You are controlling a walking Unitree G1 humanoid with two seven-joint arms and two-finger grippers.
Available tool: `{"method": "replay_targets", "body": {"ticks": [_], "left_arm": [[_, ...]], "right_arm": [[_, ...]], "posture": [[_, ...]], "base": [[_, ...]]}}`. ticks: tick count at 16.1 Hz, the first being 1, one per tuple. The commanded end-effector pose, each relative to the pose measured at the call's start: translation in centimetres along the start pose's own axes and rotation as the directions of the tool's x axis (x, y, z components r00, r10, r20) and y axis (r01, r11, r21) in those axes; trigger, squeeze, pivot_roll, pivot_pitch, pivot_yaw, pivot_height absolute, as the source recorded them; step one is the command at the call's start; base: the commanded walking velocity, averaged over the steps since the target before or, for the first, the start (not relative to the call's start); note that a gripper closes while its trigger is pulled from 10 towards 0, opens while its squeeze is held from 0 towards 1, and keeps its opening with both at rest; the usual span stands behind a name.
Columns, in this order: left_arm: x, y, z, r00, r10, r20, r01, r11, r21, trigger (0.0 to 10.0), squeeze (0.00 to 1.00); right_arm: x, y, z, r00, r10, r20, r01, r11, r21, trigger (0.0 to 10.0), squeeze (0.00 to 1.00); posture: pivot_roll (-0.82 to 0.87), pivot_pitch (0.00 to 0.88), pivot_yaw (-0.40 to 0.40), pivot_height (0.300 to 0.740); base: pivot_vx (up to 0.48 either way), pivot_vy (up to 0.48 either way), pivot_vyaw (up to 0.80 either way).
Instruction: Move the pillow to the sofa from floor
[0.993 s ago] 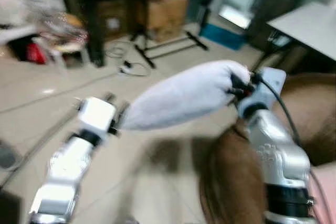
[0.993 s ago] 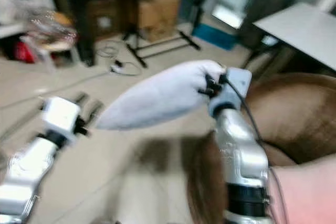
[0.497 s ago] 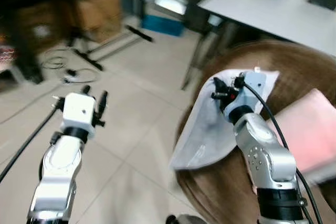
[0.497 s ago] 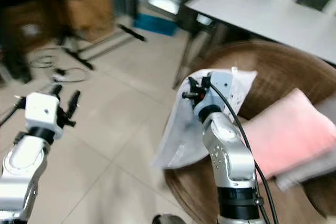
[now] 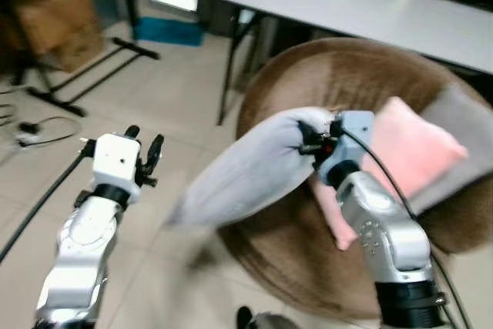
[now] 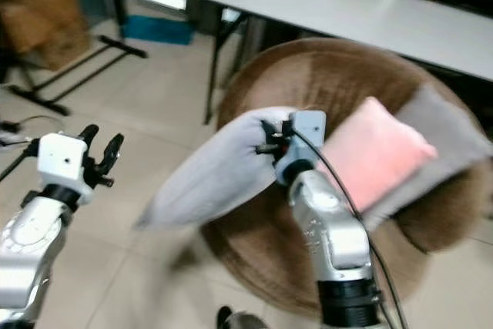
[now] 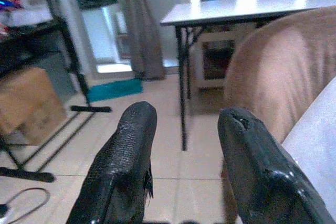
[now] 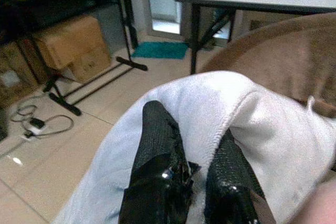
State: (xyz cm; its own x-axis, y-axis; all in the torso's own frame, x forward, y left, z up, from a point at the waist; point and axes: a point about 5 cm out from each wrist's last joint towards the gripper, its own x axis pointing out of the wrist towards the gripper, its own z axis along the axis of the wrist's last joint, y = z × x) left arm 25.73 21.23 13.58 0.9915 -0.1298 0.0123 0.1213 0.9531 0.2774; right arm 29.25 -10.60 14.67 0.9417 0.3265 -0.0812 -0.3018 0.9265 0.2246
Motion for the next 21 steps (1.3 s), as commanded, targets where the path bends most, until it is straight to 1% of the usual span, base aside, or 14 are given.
{"method": "replay_targets", "body": {"ticks": [1, 2, 5, 7, 12, 17, 19, 21], "left_arm": [[0.0, -0.5, 0.4, 0.999, -0.035, 0.015, 0.035, 0.999, -0.016, 10.0, 0.00], [-0.1, -0.5, 0.4, 0.999, -0.040, 0.018, 0.040, 0.999, -0.024, 10.0, 0.00], [-0.3, -0.4, 0.5, 0.999, -0.039, 0.022, 0.039, 0.999, -0.025, 10.0, 0.00], [-0.7, -0.3, 0.4, 0.998, -0.057, 0.010, 0.057, 0.998, -0.003, 10.0, 0.00], [-1.1, -0.6, 0.0, 0.995, -0.102, -0.010, 0.102, 0.995, 0.014, 10.0, 0.00], [-1.1, -0.8, 0.1, 0.992, -0.122, -0.010, 0.123, 0.992, 0.017, 10.0, 0.00], [-1.1, -0.8, 0.1, 0.991, -0.131, -0.013, 0.132, 0.991, 0.018, 10.0, 0.00], [-1.2, -1.1, 0.0, 0.986, -0.167, -0.021, 0.167, 0.986, 0.015, 10.0, 0.00]], "right_arm": [[-0.1, 0.0, 1.2, 0.998, 0.021, 0.055, -0.019, 0.999, -0.037, 10.0, 0.00], [0.0, 0.3, 1.2, 0.998, 0.043, 0.052, -0.041, 0.998, -0.050, 10.0, 0.00], [0.1, 0.9, 1.4, 0.993, 0.102, 0.062, -0.097, 0.993, -0.073, 10.0, 0.00], [0.5, 1.4, 1.5, 0.987, 0.147, 0.060, -0.141, 0.985, -0.098, 10.0, 0.00], [0.8, 1.6, 1.4, 0.985, 0.160, 0.058, -0.153, 0.983, -0.105, 10.0, 0.00], [1.0, 1.6, 1.4, 0.984, 0.169, 0.056, -0.162, 0.980, -0.115, 10.0, 0.00], [1.0, 1.6, 1.5, 0.984, 0.169, 0.063, -0.160, 0.978, -0.130, 10.0, 0.00], [1.1, 1.6, 1.6, 0.983, 0.170, 0.066, -0.160, 0.978, -0.136, 10.0, 0.00]], "posture": [[0.06, 0.000, -0.082, 0.740], [0.06, 0.000, -0.082, 0.740], [0.09, 0.000, -0.099, 0.740], [0.10, 0.000, -0.104, 0.740], [0.11, 0.000, -0.108, 0.740], [0.11, 0.000, -0.103, 0.740], [0.11, 0.000, -0.100, 0.740], [0.11, 0.000, -0.099, 0.740]], "base": [[0.000, 0.000, -0.76], [0.274, 0.000, -0.76], [0.326, 0.000, 0.00], [0.339, 0.000, 0.00], [0.339, 0.000, 0.00], [0.338, 0.000, -0.72], [0.341, 0.000, 0.00], [0.308, 0.000, 0.00]]}}
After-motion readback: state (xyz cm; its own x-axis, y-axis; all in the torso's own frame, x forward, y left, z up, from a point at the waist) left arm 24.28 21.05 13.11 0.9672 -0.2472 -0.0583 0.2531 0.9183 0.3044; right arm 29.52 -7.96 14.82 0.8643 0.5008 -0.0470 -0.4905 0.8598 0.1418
